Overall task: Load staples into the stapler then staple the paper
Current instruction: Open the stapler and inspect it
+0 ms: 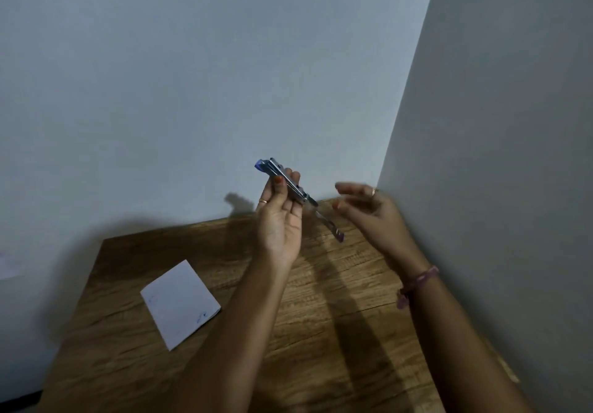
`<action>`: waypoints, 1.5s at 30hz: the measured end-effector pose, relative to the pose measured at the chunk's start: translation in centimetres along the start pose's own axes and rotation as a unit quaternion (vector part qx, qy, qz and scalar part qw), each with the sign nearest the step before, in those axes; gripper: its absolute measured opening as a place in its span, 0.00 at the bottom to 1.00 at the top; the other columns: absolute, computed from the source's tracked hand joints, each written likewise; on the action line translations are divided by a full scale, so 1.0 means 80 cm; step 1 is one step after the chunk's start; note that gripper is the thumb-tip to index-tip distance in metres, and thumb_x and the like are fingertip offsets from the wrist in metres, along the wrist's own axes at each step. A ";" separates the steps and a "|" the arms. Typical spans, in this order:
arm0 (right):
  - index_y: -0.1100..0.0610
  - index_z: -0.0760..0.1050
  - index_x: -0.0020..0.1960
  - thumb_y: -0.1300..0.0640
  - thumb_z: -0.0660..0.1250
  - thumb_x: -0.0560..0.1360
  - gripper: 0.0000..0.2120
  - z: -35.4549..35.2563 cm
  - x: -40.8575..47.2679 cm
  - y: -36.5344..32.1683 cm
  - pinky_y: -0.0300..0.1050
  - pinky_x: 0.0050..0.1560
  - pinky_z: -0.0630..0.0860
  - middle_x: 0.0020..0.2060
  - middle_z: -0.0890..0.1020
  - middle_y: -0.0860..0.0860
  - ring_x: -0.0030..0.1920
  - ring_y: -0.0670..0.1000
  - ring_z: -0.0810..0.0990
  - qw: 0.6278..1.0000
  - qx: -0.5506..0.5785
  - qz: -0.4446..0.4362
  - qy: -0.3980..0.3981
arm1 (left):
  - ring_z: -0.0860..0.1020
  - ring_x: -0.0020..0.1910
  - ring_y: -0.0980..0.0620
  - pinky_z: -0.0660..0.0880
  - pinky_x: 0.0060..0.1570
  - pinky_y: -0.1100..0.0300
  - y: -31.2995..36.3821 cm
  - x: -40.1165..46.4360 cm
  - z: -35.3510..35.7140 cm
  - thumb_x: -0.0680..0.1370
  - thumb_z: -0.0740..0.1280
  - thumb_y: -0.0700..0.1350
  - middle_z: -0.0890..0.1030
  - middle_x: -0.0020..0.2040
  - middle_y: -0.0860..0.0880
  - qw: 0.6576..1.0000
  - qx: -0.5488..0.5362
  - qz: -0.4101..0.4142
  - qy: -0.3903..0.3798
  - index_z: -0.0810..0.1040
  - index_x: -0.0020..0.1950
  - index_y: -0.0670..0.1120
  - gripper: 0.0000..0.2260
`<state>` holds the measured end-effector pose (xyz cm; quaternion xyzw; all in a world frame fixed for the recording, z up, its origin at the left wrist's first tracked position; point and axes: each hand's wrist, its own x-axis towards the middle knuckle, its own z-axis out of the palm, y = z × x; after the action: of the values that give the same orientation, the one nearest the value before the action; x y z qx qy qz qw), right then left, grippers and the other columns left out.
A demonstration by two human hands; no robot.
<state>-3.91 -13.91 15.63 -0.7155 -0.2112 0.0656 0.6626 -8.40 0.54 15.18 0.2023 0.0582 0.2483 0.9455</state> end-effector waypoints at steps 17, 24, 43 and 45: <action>0.57 0.84 0.46 0.58 0.73 0.71 0.05 0.022 0.021 -0.077 0.49 0.51 0.81 0.38 0.86 0.54 0.43 0.50 0.85 0.971 -0.182 -0.119 -0.103 | 0.79 0.58 0.48 0.77 0.57 0.57 0.016 -0.035 0.021 0.77 0.66 0.41 0.81 0.55 0.43 0.980 0.192 0.031 -0.045 0.78 0.57 0.44 0.10; 0.55 0.81 0.37 0.55 0.74 0.65 0.04 0.036 0.029 -0.085 0.39 0.37 0.78 0.30 0.83 0.47 0.32 0.43 0.82 0.947 -0.267 -0.169 -0.061 | 0.82 0.47 0.54 0.77 0.56 0.57 0.006 -0.028 0.029 0.78 0.65 0.40 0.82 0.45 0.48 0.964 0.244 0.101 -0.001 0.76 0.52 0.42 0.04; 0.62 0.78 0.45 0.65 0.66 0.76 0.03 -0.002 0.049 -0.029 0.40 0.37 0.80 0.34 0.84 0.52 0.41 0.53 0.86 0.980 0.197 0.000 0.012 | 0.82 0.53 0.44 0.81 0.50 0.52 0.006 -0.034 -0.024 0.77 0.64 0.44 0.83 0.52 0.40 0.997 -0.035 -0.068 0.022 0.77 0.48 0.41 0.07; 0.61 0.78 0.45 0.64 0.65 0.77 0.04 -0.005 0.049 -0.019 0.40 0.37 0.80 0.34 0.84 0.50 0.41 0.52 0.86 0.975 0.221 0.023 -0.008 | 0.79 0.58 0.42 0.79 0.52 0.49 0.003 -0.036 -0.034 0.77 0.63 0.46 0.81 0.54 0.37 0.987 -0.006 -0.160 0.022 0.76 0.53 0.37 0.13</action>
<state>-0.58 -12.71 17.92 -0.5552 -0.1800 0.1320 0.8012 -11.55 0.26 12.82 0.1793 0.1095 0.0983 0.9727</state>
